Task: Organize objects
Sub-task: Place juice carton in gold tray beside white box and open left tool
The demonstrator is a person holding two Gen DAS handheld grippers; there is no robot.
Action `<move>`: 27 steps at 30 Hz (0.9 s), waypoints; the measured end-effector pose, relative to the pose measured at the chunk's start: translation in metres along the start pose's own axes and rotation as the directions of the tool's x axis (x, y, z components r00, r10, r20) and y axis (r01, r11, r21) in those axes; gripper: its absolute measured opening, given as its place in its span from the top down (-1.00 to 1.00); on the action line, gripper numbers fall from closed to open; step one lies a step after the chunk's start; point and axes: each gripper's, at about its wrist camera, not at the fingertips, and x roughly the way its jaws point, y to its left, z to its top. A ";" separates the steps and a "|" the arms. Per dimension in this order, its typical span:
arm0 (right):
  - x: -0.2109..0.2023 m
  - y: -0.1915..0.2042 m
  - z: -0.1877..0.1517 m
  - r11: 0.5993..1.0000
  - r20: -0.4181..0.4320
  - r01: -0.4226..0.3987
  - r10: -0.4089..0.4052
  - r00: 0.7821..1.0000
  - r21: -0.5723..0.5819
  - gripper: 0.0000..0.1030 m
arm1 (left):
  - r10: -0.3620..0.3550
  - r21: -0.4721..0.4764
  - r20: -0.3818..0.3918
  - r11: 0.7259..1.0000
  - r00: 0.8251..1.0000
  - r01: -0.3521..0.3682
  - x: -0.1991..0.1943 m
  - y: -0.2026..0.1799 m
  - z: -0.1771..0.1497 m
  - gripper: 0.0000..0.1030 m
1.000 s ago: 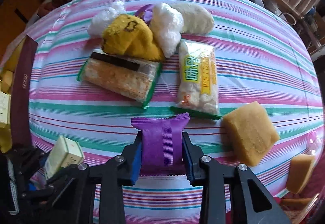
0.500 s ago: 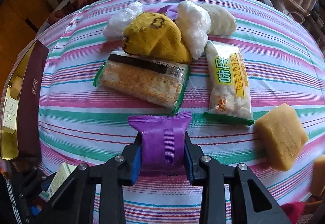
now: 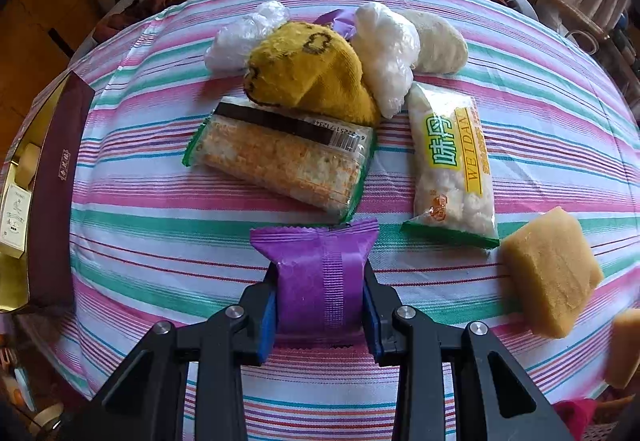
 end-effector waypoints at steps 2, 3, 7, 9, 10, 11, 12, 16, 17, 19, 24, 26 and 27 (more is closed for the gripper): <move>-0.001 0.000 0.000 1.000 0.001 0.003 -0.003 1.000 -0.003 0.30 | 0.087 -0.067 0.003 0.994 0.996 -0.087 -0.012 0.038 0.000 0.42; 0.002 0.003 0.001 1.000 0.001 0.004 -0.004 1.000 -0.003 0.30 | 0.118 -0.097 -0.001 0.988 0.993 -0.118 -0.015 0.054 -0.002 0.42; 0.000 0.004 0.000 1.000 0.003 0.009 -0.009 1.000 -0.007 0.30 | 0.215 -0.163 -0.060 0.961 0.975 -0.222 -0.014 0.095 -0.017 0.42; 0.001 0.002 0.001 1.000 0.003 0.011 -0.011 1.000 -0.009 0.30 | 0.236 -0.171 -0.088 0.954 0.968 -0.248 -0.008 0.105 -0.024 0.42; 0.002 0.006 0.001 1.000 0.004 0.013 -0.013 1.000 -0.010 0.30 | 0.242 -0.173 -0.097 0.951 0.965 -0.256 -0.007 0.107 -0.028 0.42; 0.004 0.007 0.002 1.000 0.005 0.015 -0.015 1.000 -0.012 0.30 | 0.251 -0.175 -0.105 0.948 0.962 -0.266 -0.004 0.109 -0.030 0.42; 0.003 0.008 0.002 1.000 0.005 0.018 -0.017 1.000 -0.013 0.30 | 0.262 -0.175 -0.110 0.944 0.959 -0.278 -0.002 0.111 -0.031 0.42; -0.002 0.021 -0.008 0.999 0.011 0.031 -0.031 0.999 -0.022 0.30 | 0.289 -0.191 -0.120 0.932 0.950 -0.307 0.006 0.119 -0.035 0.42; -0.005 0.024 -0.009 0.999 0.011 0.034 -0.034 0.999 -0.024 0.30 | 0.293 -0.195 -0.120 0.930 0.949 -0.312 0.006 0.123 -0.037 0.42; -0.006 0.025 -0.009 0.999 0.012 0.035 -0.035 0.999 -0.025 0.30 | 0.308 -0.185 -0.124 0.927 0.943 -0.327 0.008 0.125 -0.039 0.41; -0.004 0.028 -0.009 0.999 0.013 0.038 -0.038 0.999 -0.028 0.30 | 0.341 -0.202 -0.153 0.908 0.928 -0.367 0.009 0.131 -0.043 0.35; -0.005 0.029 -0.008 0.999 0.013 0.040 -0.039 0.999 -0.030 0.30 | 0.342 -0.211 -0.140 0.907 0.929 -0.366 0.004 0.130 -0.045 0.35; -0.005 0.029 -0.008 0.999 0.013 0.041 -0.040 0.999 -0.031 0.30 | 0.351 -0.212 -0.132 0.903 0.927 -0.373 0.001 0.130 -0.045 0.35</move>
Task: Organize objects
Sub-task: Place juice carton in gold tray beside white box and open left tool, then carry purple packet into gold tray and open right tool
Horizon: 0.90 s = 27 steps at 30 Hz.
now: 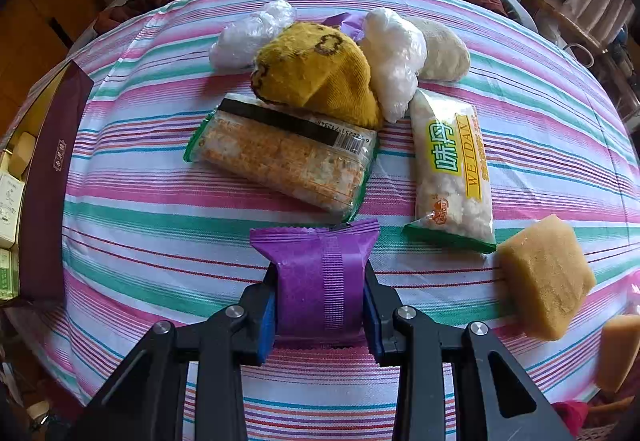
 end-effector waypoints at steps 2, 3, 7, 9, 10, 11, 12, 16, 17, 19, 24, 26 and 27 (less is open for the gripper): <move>0.000 0.001 0.000 1.000 0.000 0.003 -0.003 1.000 -0.003 0.30 | 0.012 -0.001 0.022 1.000 1.000 -0.012 -0.007 -0.001 -0.001 0.35; -0.001 0.002 0.001 1.000 0.001 0.004 -0.004 1.000 -0.004 0.30 | 0.015 -0.001 0.034 1.000 0.999 -0.015 -0.010 -0.001 -0.002 0.35; 0.003 0.008 0.000 1.000 0.004 0.013 -0.013 1.000 -0.012 0.30 | 0.012 -0.011 0.065 1.000 0.998 -0.012 -0.022 -0.006 -0.002 0.35; 0.006 0.008 0.001 1.000 0.005 0.018 -0.018 1.000 -0.017 0.31 | 0.010 -0.011 0.068 1.000 0.998 -0.009 -0.024 -0.009 -0.003 0.35; 0.005 0.009 0.001 1.000 0.007 0.021 -0.021 1.000 -0.019 0.31 | 0.010 -0.005 0.069 1.000 0.998 -0.010 -0.025 -0.011 -0.003 0.35; 0.005 0.009 0.000 1.000 0.008 0.023 -0.023 1.000 -0.020 0.31 | 0.011 0.001 0.072 1.000 0.997 -0.011 -0.026 -0.014 -0.003 0.35; 0.005 0.010 0.000 0.999 0.009 0.024 -0.024 1.000 -0.021 0.31 | 0.011 0.009 0.078 1.000 0.997 -0.011 -0.027 -0.016 -0.004 0.35; 0.006 0.012 0.001 0.999 0.013 0.030 -0.029 0.999 -0.022 0.32 | -0.003 0.039 0.099 0.999 0.995 -0.001 -0.035 -0.025 -0.005 0.35; 0.005 0.013 0.001 0.999 0.015 0.033 -0.032 0.999 -0.022 0.32 | -0.008 0.039 0.103 0.999 0.995 0.004 -0.036 -0.026 -0.006 0.35; 0.004 0.018 0.001 0.999 0.019 0.039 -0.039 0.999 -0.021 0.33 | -0.014 0.037 0.109 0.999 0.994 0.010 -0.038 -0.027 -0.006 0.35; -0.002 0.030 -0.006 1.000 0.042 0.015 -0.015 0.999 -0.003 0.33 | -0.027 0.028 0.112 0.999 0.993 0.024 -0.039 -0.024 -0.006 0.35; -0.006 0.032 -0.008 1.000 0.038 0.005 -0.005 0.999 0.004 0.33 | -0.031 0.021 0.107 0.999 0.994 0.029 -0.038 -0.021 -0.008 0.35; -0.005 0.034 -0.010 1.000 0.034 0.004 -0.004 0.999 0.002 0.33 | -0.032 0.017 0.107 0.999 0.994 0.030 -0.038 -0.020 -0.009 0.35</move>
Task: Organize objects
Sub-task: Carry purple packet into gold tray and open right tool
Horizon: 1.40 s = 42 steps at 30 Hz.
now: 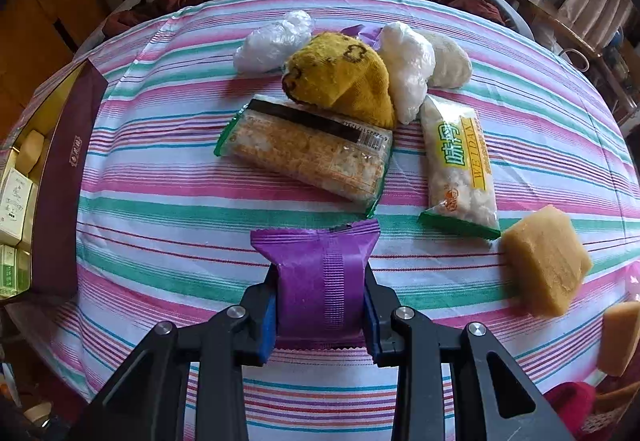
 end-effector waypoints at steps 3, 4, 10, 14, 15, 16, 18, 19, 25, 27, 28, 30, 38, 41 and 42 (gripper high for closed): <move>0.000 0.007 -0.002 1.000 0.002 -0.004 0.004 1.000 -0.002 0.33 | -0.001 -0.016 0.001 1.000 1.000 0.001 -0.001 0.006 -0.003 0.35; -0.002 0.009 -0.003 1.000 0.008 -0.009 0.009 1.000 0.006 0.33 | 0.000 -0.021 0.002 1.000 1.000 0.000 -0.001 0.007 -0.004 0.35; -0.026 0.019 -0.008 0.996 0.103 -0.090 0.087 0.991 0.026 0.33 | 0.004 -0.053 0.005 0.999 1.000 -0.003 0.000 0.017 -0.004 0.35; -0.054 0.058 0.002 0.981 0.170 -0.193 0.196 0.966 -0.036 0.33 | 0.028 -0.093 0.031 0.995 0.999 -0.025 -0.004 0.026 -0.003 0.35; -0.062 0.072 0.003 0.973 0.177 -0.222 0.231 0.957 -0.070 0.33 | 0.038 -0.109 0.041 0.993 0.998 -0.034 -0.005 0.030 -0.002 0.35; -0.065 0.090 0.007 0.964 0.184 -0.244 0.261 0.948 -0.107 0.33 | 0.050 -0.128 0.050 0.991 0.998 -0.043 -0.007 0.034 -0.001 0.35; -0.073 0.125 0.008 0.940 0.177 -0.290 0.321 0.931 -0.178 0.33 | 0.074 -0.164 0.059 0.984 0.996 -0.063 -0.009 0.043 0.000 0.35; -0.075 0.145 0.008 0.925 0.167 -0.314 0.351 0.921 -0.213 0.33 | 0.084 -0.182 0.061 0.981 0.995 -0.072 -0.010 0.048 0.001 0.35; -0.064 0.255 0.000 0.828 0.041 -0.412 0.460 0.887 -0.380 0.33 | 0.131 -0.250 0.050 0.961 0.990 -0.115 -0.012 0.070 0.002 0.35; -0.050 0.285 -0.005 0.805 -0.009 -0.424 0.463 0.887 -0.415 0.32 | 0.131 -0.254 0.046 0.960 0.990 -0.115 -0.010 0.072 0.001 0.35; -0.043 0.298 -0.008 0.799 -0.031 -0.423 0.455 0.890 -0.427 0.32 | 0.131 -0.255 0.045 0.960 0.990 -0.116 -0.009 0.072 0.001 0.34; -0.027 0.318 -0.014 0.792 -0.072 -0.433 0.448 0.891 -0.431 0.28 | 0.128 -0.254 0.038 0.960 0.991 -0.114 -0.007 0.072 0.000 0.34; 0.000 0.347 -0.040 0.743 -0.156 -0.495 0.480 0.863 -0.451 0.15 | 0.123 -0.249 0.021 0.962 0.992 -0.114 0.001 0.073 -0.003 0.33; -0.006 0.337 -0.039 0.738 -0.141 -0.516 0.509 0.849 -0.434 -0.07 | 0.125 -0.242 0.031 0.964 0.992 -0.114 0.001 0.072 -0.004 0.33; -0.009 0.331 -0.037 0.740 -0.129 -0.522 0.521 0.844 -0.425 -0.24 | 0.125 -0.239 0.033 0.964 0.992 -0.113 0.002 0.071 -0.004 0.33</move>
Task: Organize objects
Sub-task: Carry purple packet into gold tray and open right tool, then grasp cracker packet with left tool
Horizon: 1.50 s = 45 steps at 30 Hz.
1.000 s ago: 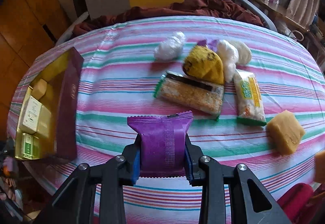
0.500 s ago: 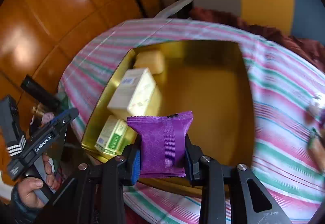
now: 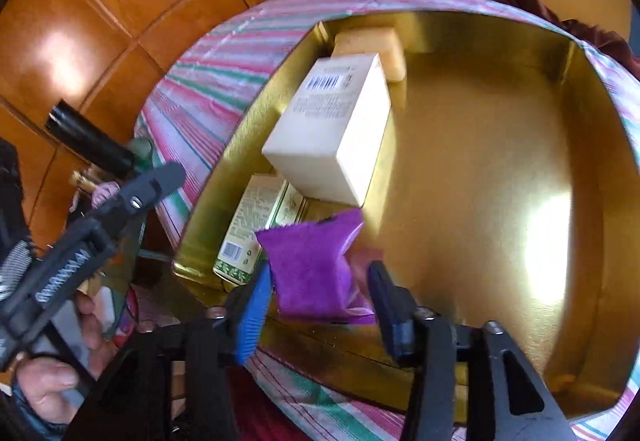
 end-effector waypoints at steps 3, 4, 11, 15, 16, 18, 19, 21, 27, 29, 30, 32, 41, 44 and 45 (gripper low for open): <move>-0.023 -0.011 -0.002 0.999 0.067 -0.027 0.025 0.997 0.033 -0.73 | -0.013 0.013 -0.002 1.000 1.000 0.013 0.001 -0.003 0.000 0.32; -0.032 -0.016 -0.004 0.999 0.090 -0.032 0.028 0.996 0.044 -0.85 | -0.018 0.021 -0.001 1.000 1.000 0.018 0.000 -0.005 -0.001 0.32; -0.095 -0.070 -0.018 0.987 0.205 0.015 -0.048 0.978 0.162 -1.00 | -0.098 0.106 0.000 0.990 0.995 0.098 -0.008 -0.031 -0.003 0.32; -0.134 -0.115 -0.030 0.965 0.238 0.076 -0.137 0.962 0.249 -1.00 | -0.148 0.182 -0.013 0.972 0.989 0.148 -0.014 -0.057 0.000 0.32; -0.143 -0.128 -0.036 0.956 0.241 0.103 -0.172 0.955 0.274 -1.00 | -0.166 0.202 -0.015 0.965 0.986 0.166 -0.016 -0.064 0.002 0.32; -0.163 -0.154 -0.045 0.931 0.237 0.154 -0.240 0.941 0.330 -1.00 | -0.201 0.243 -0.020 0.949 0.979 0.200 -0.019 -0.082 0.005 0.32; -0.173 -0.170 -0.051 0.914 0.233 0.183 -0.279 0.932 0.363 -1.00 | -0.214 0.265 -0.022 0.941 0.977 0.212 -0.021 -0.092 0.005 0.32; -0.198 -0.202 -0.063 0.869 0.233 0.226 -0.354 0.906 0.440 -1.00 | -0.247 0.309 -0.034 0.919 0.968 0.245 -0.024 -0.113 0.005 0.32; -0.278 -0.301 -0.123 0.596 0.212 0.300 -0.638 0.740 0.745 -1.00 | -0.337 0.449 -0.107 0.823 0.935 0.348 -0.026 -0.194 -0.005 0.25; -0.295 -0.330 -0.155 0.475 0.195 0.221 -0.679 0.708 0.852 -1.00 | -0.358 0.495 -0.147 0.780 0.922 0.382 -0.024 -0.225 -0.013 0.23; -0.301 -0.343 -0.171 0.413 0.196 0.140 -0.670 0.716 0.900 -1.00 | -0.366 0.515 -0.165 0.760 0.916 0.396 -0.023 -0.239 -0.018 0.23; -0.309 -0.356 -0.195 0.339 0.247 -0.015 -0.655 0.714 0.941 -1.00 | -0.379 0.554 -0.209 0.714 0.902 0.428 -0.020 -0.272 -0.028 0.23; -0.293 -0.361 -0.188 0.381 0.312 -0.097 -0.556 0.770 0.919 -1.00 | -0.321 0.773 -0.400 0.386 0.858 0.504 0.008 -0.397 -0.093 0.12; -0.293 -0.362 -0.190 0.390 0.332 -0.117 -0.546 0.769 0.913 -1.00 | -0.300 0.792 -0.442 0.313 0.846 0.524 0.023 -0.420 -0.104 -0.39; -0.292 -0.362 -0.192 0.388 0.341 -0.130 -0.543 0.767 0.912 -1.00 | -0.294 0.792 -0.456 0.295 0.840 0.534 0.028 -0.426 -0.106 -0.52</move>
